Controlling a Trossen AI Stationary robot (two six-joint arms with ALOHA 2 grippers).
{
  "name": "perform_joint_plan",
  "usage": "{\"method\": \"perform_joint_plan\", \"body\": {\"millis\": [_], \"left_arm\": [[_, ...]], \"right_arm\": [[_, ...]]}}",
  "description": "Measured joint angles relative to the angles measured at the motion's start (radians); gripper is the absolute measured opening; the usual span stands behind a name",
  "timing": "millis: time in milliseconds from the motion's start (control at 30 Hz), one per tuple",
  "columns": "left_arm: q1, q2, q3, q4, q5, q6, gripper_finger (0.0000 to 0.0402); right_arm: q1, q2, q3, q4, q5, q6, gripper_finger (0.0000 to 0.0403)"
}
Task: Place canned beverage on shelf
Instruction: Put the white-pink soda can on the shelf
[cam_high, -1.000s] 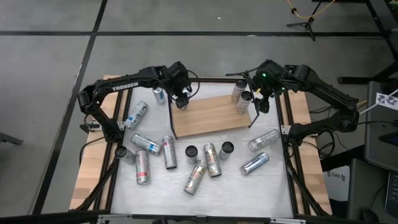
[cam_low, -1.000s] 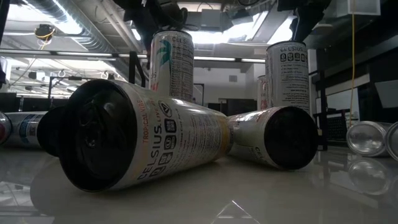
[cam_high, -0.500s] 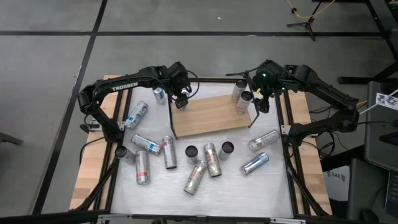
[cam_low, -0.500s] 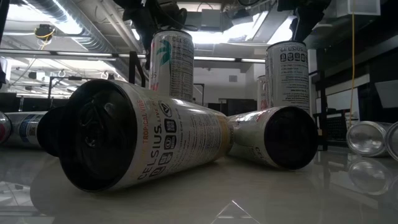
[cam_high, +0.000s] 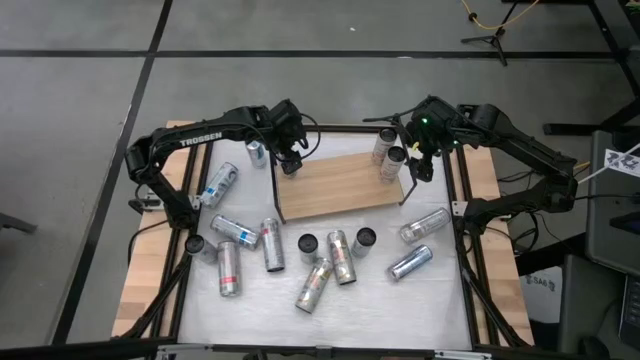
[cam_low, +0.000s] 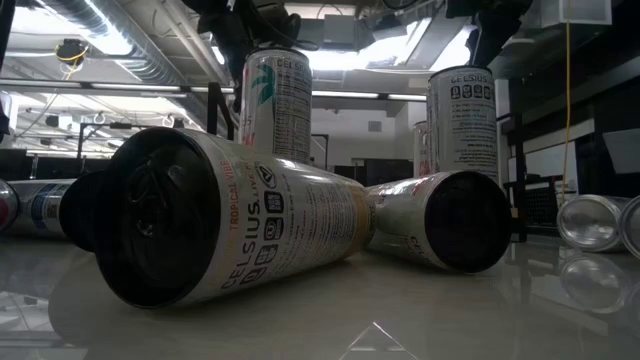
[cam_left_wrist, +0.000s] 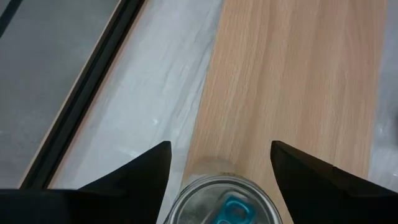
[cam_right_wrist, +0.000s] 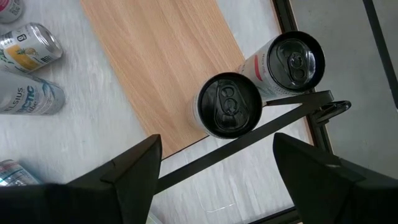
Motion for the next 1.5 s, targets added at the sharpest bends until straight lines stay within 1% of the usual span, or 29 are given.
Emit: {"method": "perform_joint_plan", "body": {"millis": [433, 600, 800, 900, 1067, 1167, 1333, 1433, 1500], "left_arm": [[0.000, 0.000, 0.011, 0.015, 0.000, 0.000, 0.0267], [0.000, 0.000, 0.070, 0.019, 0.000, 0.000, 0.0267], [-0.005, 0.000, 0.181, -0.008, 0.001, 0.000, 0.0267], [-0.018, 0.000, 0.250, -0.062, 0.001, 0.000, 0.0267], [-0.056, 0.000, 0.374, -0.209, 0.001, -0.001, 0.0267], [-0.087, -0.005, 0.420, -0.295, -0.003, -0.030, 0.0267], [-0.155, -0.047, 0.427, -0.433, -0.032, -0.152, 0.0267], [-0.209, -0.074, 0.427, -0.535, -0.051, -0.276, 0.0267], [-0.258, -0.090, 0.427, -0.600, -0.083, -0.372, 0.0267]], "right_arm": [[0.000, 0.000, 0.000, 0.000, 0.000, 0.000, 0.0303], [0.000, 0.000, 0.000, 0.000, 0.000, 0.001, 0.0303], [0.000, 0.000, 0.000, 0.000, 0.000, 0.002, 0.0303], [0.000, 0.000, 0.000, 0.000, 0.000, 0.002, 0.0303], [0.000, 0.000, 0.000, 0.000, 0.000, 0.002, 0.0303], [0.000, 0.000, 0.000, 0.000, 0.000, 0.002, 0.0303], [0.000, 0.000, 0.000, 0.000, 0.000, 0.003, 0.0303], [0.000, 0.000, 0.000, 0.000, 0.000, 0.002, 0.0303], [0.000, 0.000, 0.000, 0.000, 0.000, 0.002, 0.0303]]}}
